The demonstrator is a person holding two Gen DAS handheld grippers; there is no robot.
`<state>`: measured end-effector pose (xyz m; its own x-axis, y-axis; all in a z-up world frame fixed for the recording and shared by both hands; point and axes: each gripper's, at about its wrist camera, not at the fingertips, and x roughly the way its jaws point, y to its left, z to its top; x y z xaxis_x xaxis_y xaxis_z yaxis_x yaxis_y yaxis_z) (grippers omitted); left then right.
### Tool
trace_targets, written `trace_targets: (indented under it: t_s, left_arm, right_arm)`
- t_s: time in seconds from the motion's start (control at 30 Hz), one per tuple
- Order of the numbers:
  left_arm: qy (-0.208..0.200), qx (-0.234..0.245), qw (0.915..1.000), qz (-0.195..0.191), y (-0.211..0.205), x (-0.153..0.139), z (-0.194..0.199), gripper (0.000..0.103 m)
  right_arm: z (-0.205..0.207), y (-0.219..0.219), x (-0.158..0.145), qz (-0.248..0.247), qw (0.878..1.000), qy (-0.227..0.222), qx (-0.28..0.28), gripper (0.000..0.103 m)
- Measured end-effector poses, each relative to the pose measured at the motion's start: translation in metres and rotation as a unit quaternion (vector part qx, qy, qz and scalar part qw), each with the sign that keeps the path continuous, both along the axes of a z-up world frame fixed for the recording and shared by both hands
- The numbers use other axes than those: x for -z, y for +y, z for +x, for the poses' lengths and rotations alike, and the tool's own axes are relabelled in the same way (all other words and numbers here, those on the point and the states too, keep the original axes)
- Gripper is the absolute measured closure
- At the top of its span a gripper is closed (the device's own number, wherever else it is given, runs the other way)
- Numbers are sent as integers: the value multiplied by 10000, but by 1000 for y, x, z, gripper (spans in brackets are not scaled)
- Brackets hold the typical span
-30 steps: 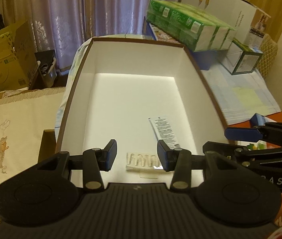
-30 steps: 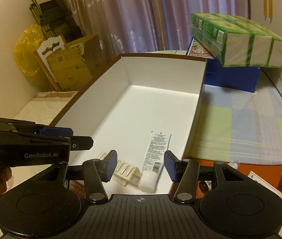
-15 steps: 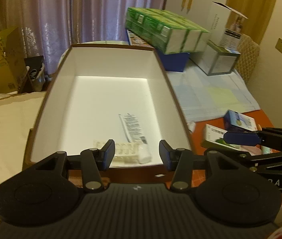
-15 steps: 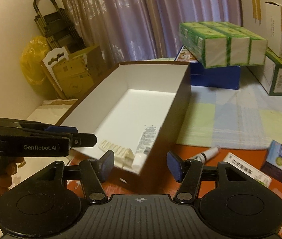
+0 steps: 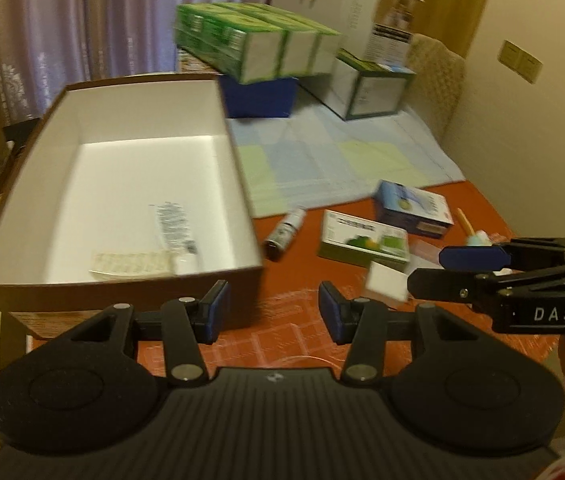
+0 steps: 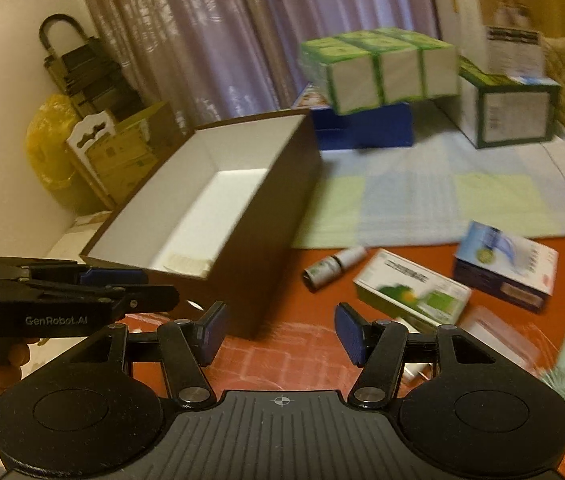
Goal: Organize rigid objects
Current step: 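Withdraw both grippers from the box back over the table, then lower the left gripper onto the white square power adapter and close it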
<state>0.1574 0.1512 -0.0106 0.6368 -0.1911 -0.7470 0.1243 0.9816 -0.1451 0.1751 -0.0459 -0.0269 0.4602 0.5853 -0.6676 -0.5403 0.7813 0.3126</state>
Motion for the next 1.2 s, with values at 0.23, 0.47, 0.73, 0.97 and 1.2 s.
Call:
trace_targets:
  t_s: [0.23,0.47,0.73,0.97,1.2]
  left_arm:
    - [98,444,9990,-24,-41,10,1,59]
    - [175,822,9965,-16,-78,22,7,59]
    - [233,1126,9934,28,-106,32,13,59]
    - [320,1279,9912,121,-122,45,20,59]
    - [361,1353,9899,240,-133,62,29,59]
  right_arm:
    - [-13,-47,2,-83,9992,101,368,47]
    - [-23,-88,4,-223,9956,235,877,47]
    - [-30,-126,4,-246,9905,305,1319,47]
    - [-33,-148,7,-302,9853,380,1637,47]
    - [-31,-164,16,-395,9797,491,1903,47]
